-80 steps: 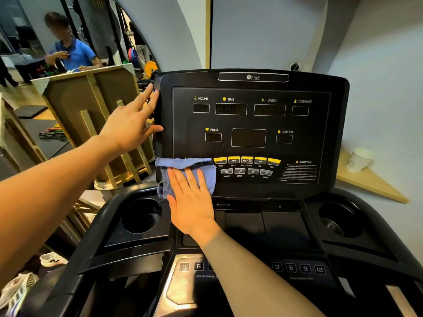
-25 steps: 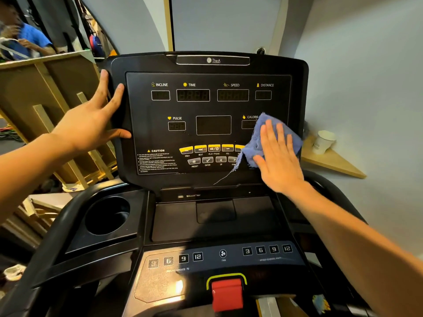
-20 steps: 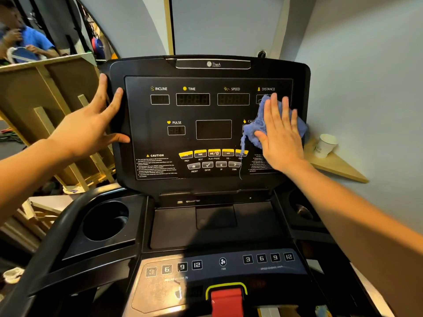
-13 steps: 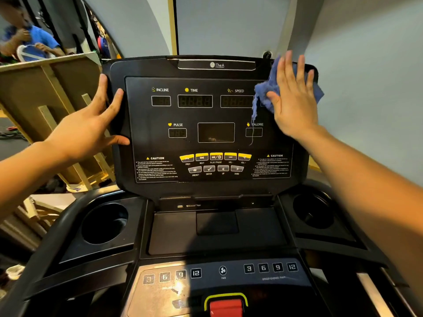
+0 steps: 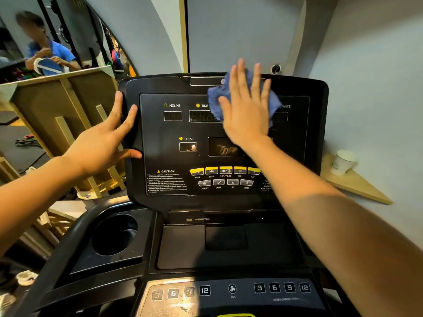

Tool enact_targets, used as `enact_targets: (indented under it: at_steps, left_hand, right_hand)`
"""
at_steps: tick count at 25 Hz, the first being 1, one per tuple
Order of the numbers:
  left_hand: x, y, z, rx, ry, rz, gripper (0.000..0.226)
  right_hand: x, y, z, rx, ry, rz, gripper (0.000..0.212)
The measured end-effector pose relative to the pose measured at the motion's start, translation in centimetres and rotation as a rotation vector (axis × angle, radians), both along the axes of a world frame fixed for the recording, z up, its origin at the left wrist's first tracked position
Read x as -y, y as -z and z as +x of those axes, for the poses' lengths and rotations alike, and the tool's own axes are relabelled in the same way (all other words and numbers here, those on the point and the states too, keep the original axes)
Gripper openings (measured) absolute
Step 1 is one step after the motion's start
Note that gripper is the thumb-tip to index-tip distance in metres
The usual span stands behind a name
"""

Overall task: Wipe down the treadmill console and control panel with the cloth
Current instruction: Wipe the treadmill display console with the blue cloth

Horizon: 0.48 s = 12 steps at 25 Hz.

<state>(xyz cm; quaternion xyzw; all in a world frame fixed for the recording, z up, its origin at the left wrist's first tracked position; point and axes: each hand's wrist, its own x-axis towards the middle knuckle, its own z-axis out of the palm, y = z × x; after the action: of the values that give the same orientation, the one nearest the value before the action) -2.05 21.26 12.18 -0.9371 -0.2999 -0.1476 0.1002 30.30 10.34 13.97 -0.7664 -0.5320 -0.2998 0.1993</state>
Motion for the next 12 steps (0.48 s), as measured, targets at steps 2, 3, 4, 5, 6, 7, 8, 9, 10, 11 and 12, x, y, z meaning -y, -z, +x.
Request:
enact_targets:
  at_steps: [2,3,4,5,6,7,8,9,10,11,12]
  left_hand:
    - [0.0,0.0,-0.1,0.002,-0.004,-0.002,0.106]
    - [0.0,0.0,-0.1,0.004,-0.004,-0.002,0.107]
    - [0.0,0.1,-0.1,0.005,-0.005,-0.001,0.107]
    - [-0.1,0.1,-0.2,0.007,-0.005,0.0,0.107]
    - [-0.1,0.2,-0.2,0.009,-0.004,0.0,0.107]
    - [-0.1,0.2,-0.1,0.01,-0.002,0.001,0.107]
    - [-0.1,0.2,-0.1,0.013,-0.002,0.001,0.106]
    - [-0.1,0.2,-0.1,0.016,0.0,0.001,0.106]
    - [0.0,0.3,-0.1,0.018,0.002,0.003,0.106]
    - [0.0,0.3,-0.1,0.021,0.003,0.007,0.106]
    - [0.0,0.2,-0.1,0.024,0.003,0.011,0.106]
  right_hand:
    - [-1.3,1.1,-3.6,0.049,-0.106,-0.033,0.068]
    - [-1.7,1.8,-5.3,0.085,-0.159,-0.054,0.069]
    - [-2.0,2.7,-6.7,0.118,-0.205,-0.074,0.069]
    - [-2.1,3.5,-7.8,0.144,-0.243,-0.089,0.069]
    - [-1.9,4.3,-8.5,0.166,-0.275,-0.105,0.069]
    - [-1.6,5.1,-8.9,0.194,-0.305,-0.126,0.069]
    - [-1.0,5.9,-9.0,0.227,-0.334,-0.149,0.069]
    - [-0.3,6.8,-8.9,0.262,-0.36,-0.174,0.068]
    - [0.6,7.8,-8.5,0.297,-0.383,-0.202,0.068]
    - [1.5,8.7,-8.0,0.329,-0.4,-0.228,0.068]
    - [2.4,9.6,-7.4,0.354,-0.413,-0.252,0.068]
